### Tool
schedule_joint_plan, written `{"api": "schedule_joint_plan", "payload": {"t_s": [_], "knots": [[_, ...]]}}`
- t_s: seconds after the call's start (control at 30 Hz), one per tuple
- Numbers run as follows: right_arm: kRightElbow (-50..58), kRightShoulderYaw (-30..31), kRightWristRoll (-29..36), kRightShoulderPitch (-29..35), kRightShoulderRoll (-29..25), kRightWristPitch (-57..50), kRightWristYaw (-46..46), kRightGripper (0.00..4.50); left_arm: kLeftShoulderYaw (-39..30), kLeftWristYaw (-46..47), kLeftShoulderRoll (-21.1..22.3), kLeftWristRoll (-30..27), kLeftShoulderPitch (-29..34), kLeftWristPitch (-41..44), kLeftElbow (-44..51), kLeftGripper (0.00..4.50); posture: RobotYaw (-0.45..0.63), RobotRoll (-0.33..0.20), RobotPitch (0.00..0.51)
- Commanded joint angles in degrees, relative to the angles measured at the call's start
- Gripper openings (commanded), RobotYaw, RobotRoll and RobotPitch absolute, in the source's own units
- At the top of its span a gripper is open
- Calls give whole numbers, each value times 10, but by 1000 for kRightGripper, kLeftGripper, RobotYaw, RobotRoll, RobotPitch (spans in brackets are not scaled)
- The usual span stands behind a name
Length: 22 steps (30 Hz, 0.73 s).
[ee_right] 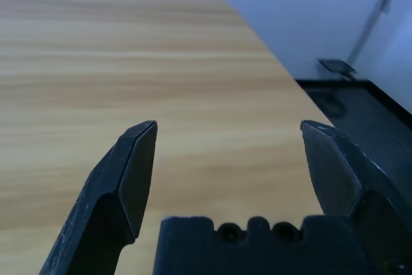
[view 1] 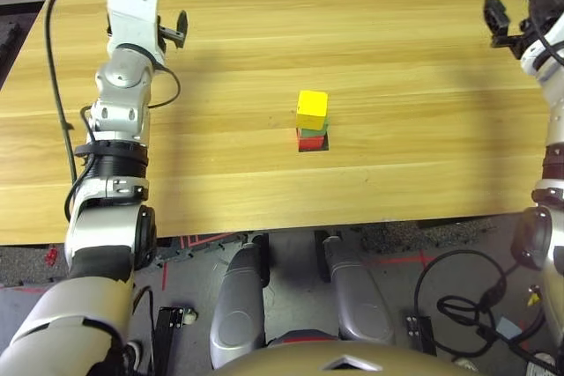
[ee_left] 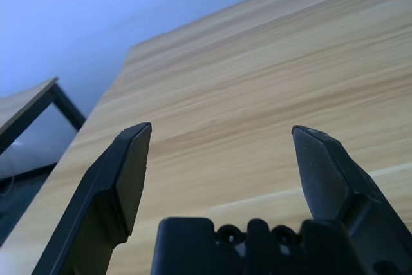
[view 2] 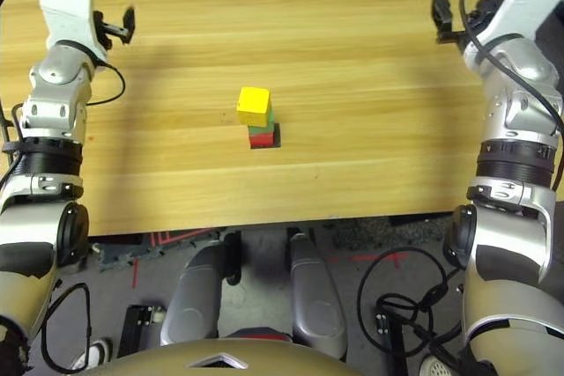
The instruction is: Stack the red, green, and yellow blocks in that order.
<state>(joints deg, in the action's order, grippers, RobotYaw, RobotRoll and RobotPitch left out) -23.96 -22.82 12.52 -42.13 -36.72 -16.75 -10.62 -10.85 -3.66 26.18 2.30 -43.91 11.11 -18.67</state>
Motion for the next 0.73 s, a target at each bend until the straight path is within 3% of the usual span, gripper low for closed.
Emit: {"api": "schedule_joint_plan", "payload": {"t_s": [0.03, 0.43, 0.73], "knots": [[45, -21, 9, 32, 15, 1, 24, 4500, -7, 18, -23, -8, 51, 41, 69, 4440, 149, 29, 259], [129, -53, 34, 110, 26, -40, 51, 4500, 26, 26, -99, -5, 97, 102, 134, 4440, 64, 17, 302], [199, -63, 47, 141, 33, -83, 69, 4500, 28, 13, -95, -8, 64, 98, 106, 4440, 61, 18, 316]]}}
